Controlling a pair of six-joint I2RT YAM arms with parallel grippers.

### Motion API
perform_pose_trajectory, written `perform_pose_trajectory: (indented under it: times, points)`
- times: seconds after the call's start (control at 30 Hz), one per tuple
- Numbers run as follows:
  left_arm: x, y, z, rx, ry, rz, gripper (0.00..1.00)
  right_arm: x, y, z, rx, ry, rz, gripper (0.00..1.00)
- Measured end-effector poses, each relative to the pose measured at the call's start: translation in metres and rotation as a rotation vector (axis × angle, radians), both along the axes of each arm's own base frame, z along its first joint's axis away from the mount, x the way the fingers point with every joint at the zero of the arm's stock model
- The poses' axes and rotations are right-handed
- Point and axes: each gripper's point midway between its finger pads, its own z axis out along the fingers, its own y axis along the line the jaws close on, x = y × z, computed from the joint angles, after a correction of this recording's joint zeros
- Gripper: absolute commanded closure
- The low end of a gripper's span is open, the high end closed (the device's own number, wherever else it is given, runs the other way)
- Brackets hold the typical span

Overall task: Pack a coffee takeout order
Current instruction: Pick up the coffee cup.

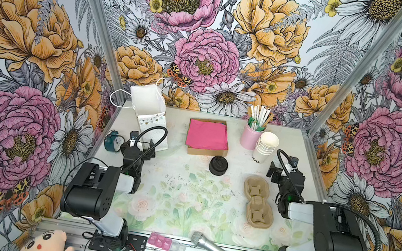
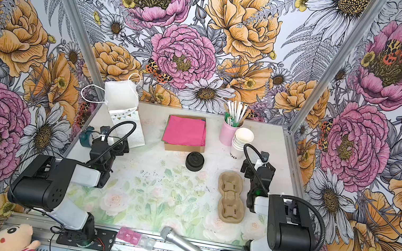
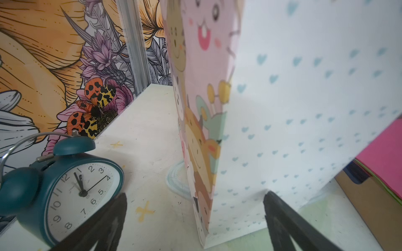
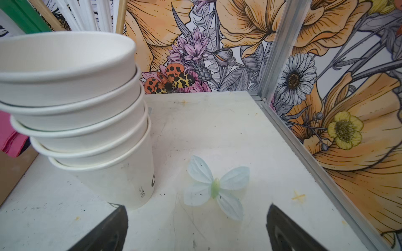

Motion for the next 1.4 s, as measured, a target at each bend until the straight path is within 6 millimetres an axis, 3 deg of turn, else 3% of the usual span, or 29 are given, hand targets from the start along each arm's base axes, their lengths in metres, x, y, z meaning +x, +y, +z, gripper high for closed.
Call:
perform_pose_trajectory:
  times: [1.27, 1.4]
  points:
    - [0.0, 0.004, 0.0, -0.014, -0.002, -0.005, 0.01, 0.0, -0.001, 0.0, -0.003, 0.0, -0.006, 0.01]
    - [-0.005, 0.008, 0.015, -0.019, -0.017, 0.009, 0.01, -0.005, 0.004, 0.004, -0.028, 0.018, -0.03, 0.01]
